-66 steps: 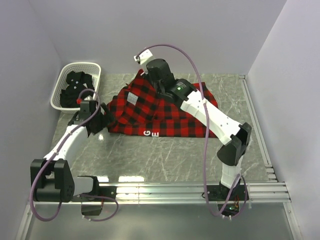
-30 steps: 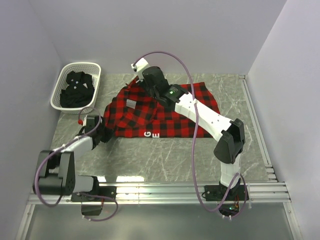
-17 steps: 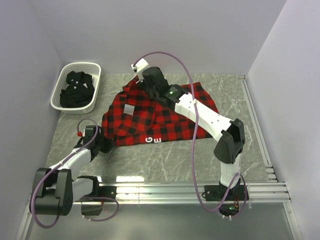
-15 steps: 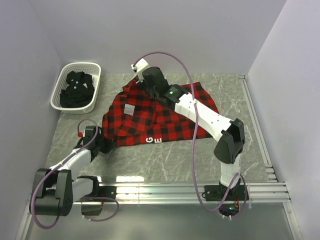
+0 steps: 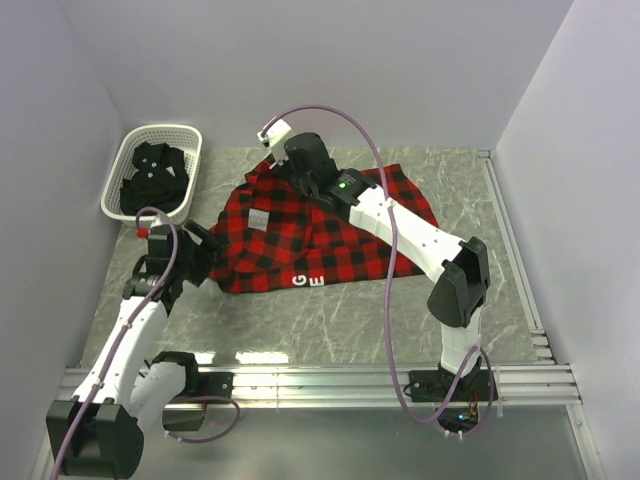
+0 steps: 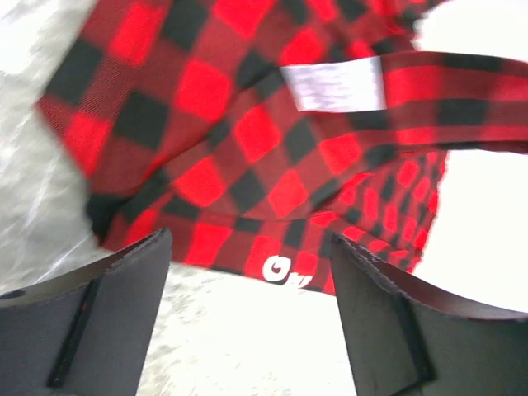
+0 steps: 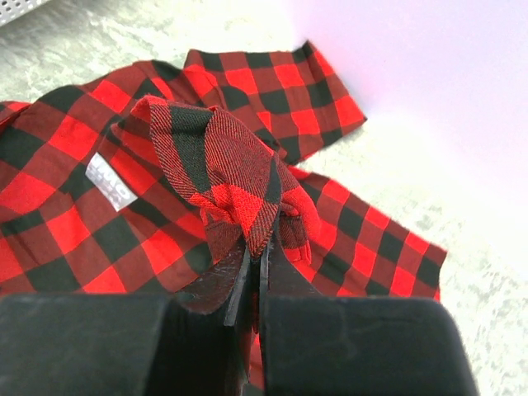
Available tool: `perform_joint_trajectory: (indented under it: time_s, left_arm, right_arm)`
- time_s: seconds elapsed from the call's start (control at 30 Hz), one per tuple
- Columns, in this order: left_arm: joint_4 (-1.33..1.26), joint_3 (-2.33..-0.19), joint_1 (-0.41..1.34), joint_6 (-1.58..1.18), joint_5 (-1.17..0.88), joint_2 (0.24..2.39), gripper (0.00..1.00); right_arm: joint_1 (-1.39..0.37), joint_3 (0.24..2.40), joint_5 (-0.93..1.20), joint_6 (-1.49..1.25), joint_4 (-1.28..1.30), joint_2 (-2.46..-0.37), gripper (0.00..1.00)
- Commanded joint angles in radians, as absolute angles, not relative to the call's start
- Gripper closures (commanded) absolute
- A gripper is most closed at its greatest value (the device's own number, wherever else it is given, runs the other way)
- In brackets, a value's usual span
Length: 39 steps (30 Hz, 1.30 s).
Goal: Fold and stack the long sleeve shirts
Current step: Fold the shirt
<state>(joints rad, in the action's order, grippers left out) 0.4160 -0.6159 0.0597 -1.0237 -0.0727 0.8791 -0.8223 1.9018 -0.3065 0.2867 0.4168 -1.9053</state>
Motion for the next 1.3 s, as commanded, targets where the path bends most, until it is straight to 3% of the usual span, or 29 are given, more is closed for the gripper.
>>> perform_joint_trajectory:
  time_s: [0.0, 0.33, 0.57, 0.7, 1.27]
  left_arm:
    - [0.404, -0.666, 0.081, -0.927, -0.104, 0.909, 0.18]
    - [0.157, -0.699, 0.262, -1.018, -0.109, 1.257, 0.39]
    - [0.153, -0.706, 0.273, -1.037, -0.003, 1.367, 0.47]
    - [0.152, -0.658, 0.27, -1.055, 0.094, 1.397, 0.49]
    - [0.117, -0.561, 0.21, -1.117, 0.035, 1.373, 0.5]
  right_arm:
    - [-0.833, 1.95, -0.293, 0.354, 0.339, -1.917, 1.0]
    - [-0.834, 1.97, -0.298, 0.442, 0.293, -1.954, 1.0]
    - [-0.836, 1.941, -0.301, 0.469, 0.275, -1.951, 1.0]
    - [-0.836, 1.881, -0.314, 0.479, 0.252, -1.919, 1.0]
    - [-0.85, 1.436, -0.371, 0.446, 0.396, -1.583, 1.0]
